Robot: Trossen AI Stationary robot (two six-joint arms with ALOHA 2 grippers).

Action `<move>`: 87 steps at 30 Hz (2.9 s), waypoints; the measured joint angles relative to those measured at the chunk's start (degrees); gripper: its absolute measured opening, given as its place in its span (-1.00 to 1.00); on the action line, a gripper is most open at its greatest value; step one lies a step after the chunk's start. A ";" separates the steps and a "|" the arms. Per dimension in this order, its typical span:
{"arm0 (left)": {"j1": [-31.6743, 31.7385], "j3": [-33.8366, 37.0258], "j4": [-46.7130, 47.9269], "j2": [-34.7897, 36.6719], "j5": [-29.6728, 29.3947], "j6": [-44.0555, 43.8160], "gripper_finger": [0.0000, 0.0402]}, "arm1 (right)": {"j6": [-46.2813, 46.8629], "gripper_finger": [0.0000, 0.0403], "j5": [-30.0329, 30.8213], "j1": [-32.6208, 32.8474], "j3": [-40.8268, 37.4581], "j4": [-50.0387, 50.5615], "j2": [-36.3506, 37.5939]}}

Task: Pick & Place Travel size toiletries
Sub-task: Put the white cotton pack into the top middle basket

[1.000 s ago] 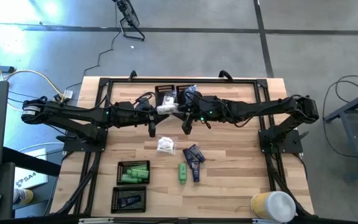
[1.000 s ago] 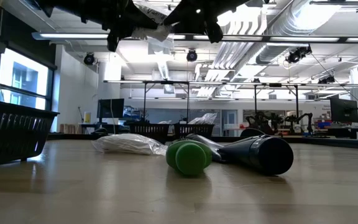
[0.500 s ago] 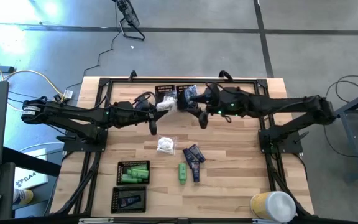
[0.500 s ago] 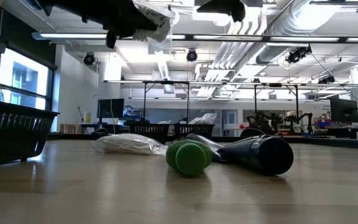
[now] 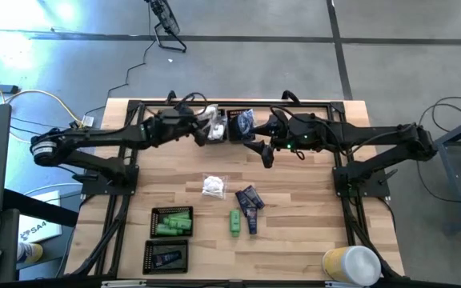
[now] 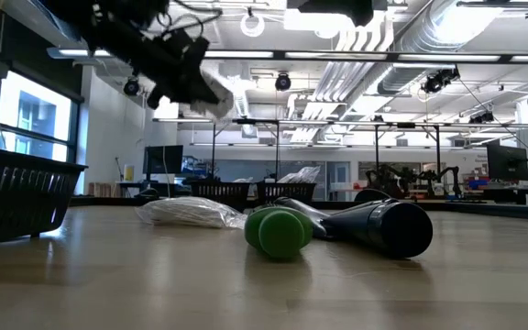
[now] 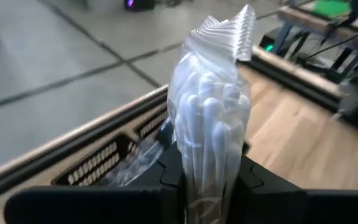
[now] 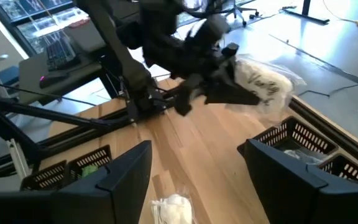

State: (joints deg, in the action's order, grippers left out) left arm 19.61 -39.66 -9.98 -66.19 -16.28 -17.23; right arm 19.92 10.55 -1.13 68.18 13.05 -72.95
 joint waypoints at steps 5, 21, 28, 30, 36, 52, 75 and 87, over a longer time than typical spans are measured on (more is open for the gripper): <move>3.82 -0.07 -0.03 -6.22 1.92 -1.25 -0.73 | -0.04 0.18 0.02 0.00 0.00 0.18 -0.02; 5.88 0.00 -9.53 -21.22 -6.67 3.14 -0.73 | 1.41 0.13 2.93 0.00 0.00 0.14 -0.02; 5.91 -0.02 -11.15 -21.25 -8.52 7.97 -0.73 | 1.49 0.13 2.97 0.00 0.00 0.14 -0.02; 5.91 -0.02 -11.26 -21.25 -7.71 7.98 -0.71 | 1.49 0.13 2.99 0.00 0.00 0.13 -0.02; 5.91 -0.02 -10.01 -21.25 -6.95 7.62 -0.45 | 1.42 0.13 3.01 0.00 0.00 0.11 -0.02; 5.88 -0.02 -9.57 -20.95 -6.30 6.46 -0.15 | 1.36 0.13 3.01 0.00 0.00 0.11 -0.02; 5.88 -0.06 -9.55 -4.56 2.57 6.20 -0.15 | 0.83 0.13 3.01 -0.02 0.00 0.11 -0.02; 5.88 -0.04 -9.51 0.50 14.62 0.94 -0.15 | 0.83 0.13 2.86 -0.01 0.00 0.11 -0.02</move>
State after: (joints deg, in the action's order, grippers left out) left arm 25.49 -39.70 -19.48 -65.69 -1.65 -16.28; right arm 20.75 13.41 -1.14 68.18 13.16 -72.97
